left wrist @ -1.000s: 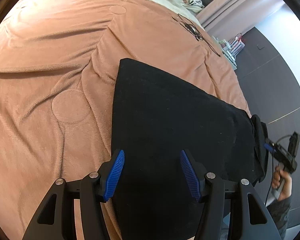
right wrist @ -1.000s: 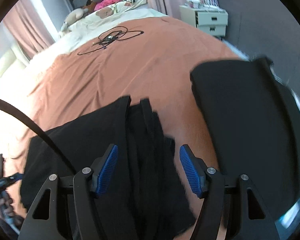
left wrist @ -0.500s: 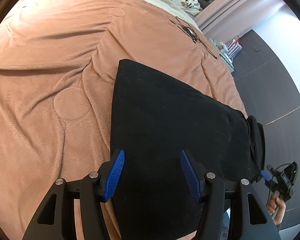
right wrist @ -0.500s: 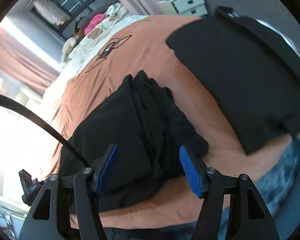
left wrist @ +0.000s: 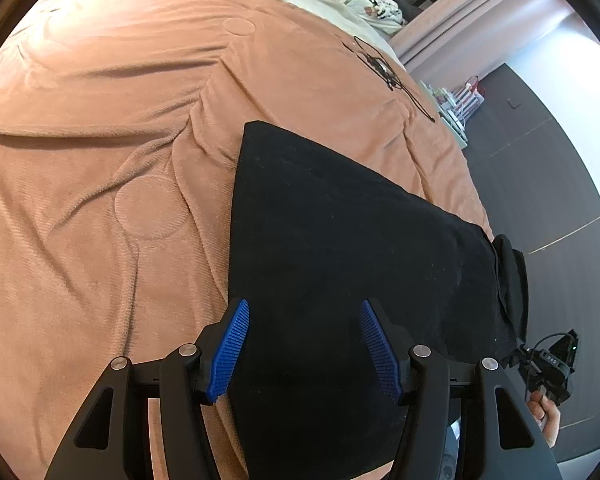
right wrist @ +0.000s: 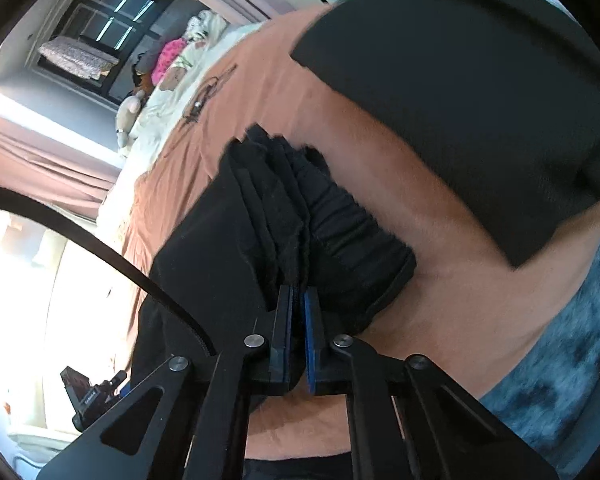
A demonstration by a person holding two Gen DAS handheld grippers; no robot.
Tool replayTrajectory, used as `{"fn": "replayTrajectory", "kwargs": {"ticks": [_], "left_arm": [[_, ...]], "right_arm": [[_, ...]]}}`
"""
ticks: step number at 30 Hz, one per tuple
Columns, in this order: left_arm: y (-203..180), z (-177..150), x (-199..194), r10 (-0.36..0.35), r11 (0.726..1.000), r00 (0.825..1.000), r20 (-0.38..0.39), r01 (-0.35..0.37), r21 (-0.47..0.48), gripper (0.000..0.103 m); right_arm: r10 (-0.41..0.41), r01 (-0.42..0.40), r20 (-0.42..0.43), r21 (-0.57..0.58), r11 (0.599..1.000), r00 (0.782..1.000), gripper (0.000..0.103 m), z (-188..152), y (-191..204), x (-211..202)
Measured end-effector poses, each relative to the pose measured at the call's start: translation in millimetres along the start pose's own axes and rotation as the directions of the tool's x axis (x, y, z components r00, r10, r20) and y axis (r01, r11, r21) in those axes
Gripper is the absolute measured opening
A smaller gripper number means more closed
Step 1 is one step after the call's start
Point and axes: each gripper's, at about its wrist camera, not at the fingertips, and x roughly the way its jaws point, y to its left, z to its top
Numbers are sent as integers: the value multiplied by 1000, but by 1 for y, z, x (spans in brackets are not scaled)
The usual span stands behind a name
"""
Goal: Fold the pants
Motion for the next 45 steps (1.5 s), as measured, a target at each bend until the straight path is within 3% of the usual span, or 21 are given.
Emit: {"fn": "replayTrajectory", "kwargs": {"ticks": [9,15,18,21,23,24,25,26,28,33,39,45], "left_arm": [[-6,-2,7,10,1000,1000,-24,-9,13,61],[-6,-3,10,19,1000,999,-29,-18,10,61],[-6,-3,10,19,1000,999,-33,-18,11,61],[-5,-2,11,20,1000,999,-37,-20,7,61],[-5,-2,10,21,1000,999,-36,-21,6,61],[-6,-2,10,18,1000,999,-35,-18,8,61],[-5,-2,10,16,1000,999,-35,-16,9,61],[-6,-2,10,14,1000,999,-36,-14,11,61],[-7,-2,11,11,1000,999,-39,-10,15,61],[-9,-2,10,0,1000,999,-39,1,26,61],[-2,-4,10,-3,1000,999,-43,4,10,61],[4,-5,11,8,1000,999,-45,-9,-13,61]], "right_arm": [[-32,49,110,-151,987,993,1,14,23,-39],[-156,162,66,-103,981,986,1,11,-21,-3],[-166,170,72,-56,984,983,1,12,-39,4],[-193,196,65,-44,980,979,1,9,-38,-2],[-241,249,106,-67,966,965,5,10,-23,-15],[-225,238,128,-96,967,966,7,9,-17,-24],[-198,213,130,-120,970,972,16,8,-7,-26],[-173,192,130,-144,971,976,31,4,1,-29],[-143,168,144,-187,968,979,47,-4,13,-37],[-77,91,77,-210,973,994,48,-16,17,-33],[-49,49,2,-139,989,999,48,-19,-4,-28],[-54,49,-42,-113,992,998,48,-12,-7,-18]]}}
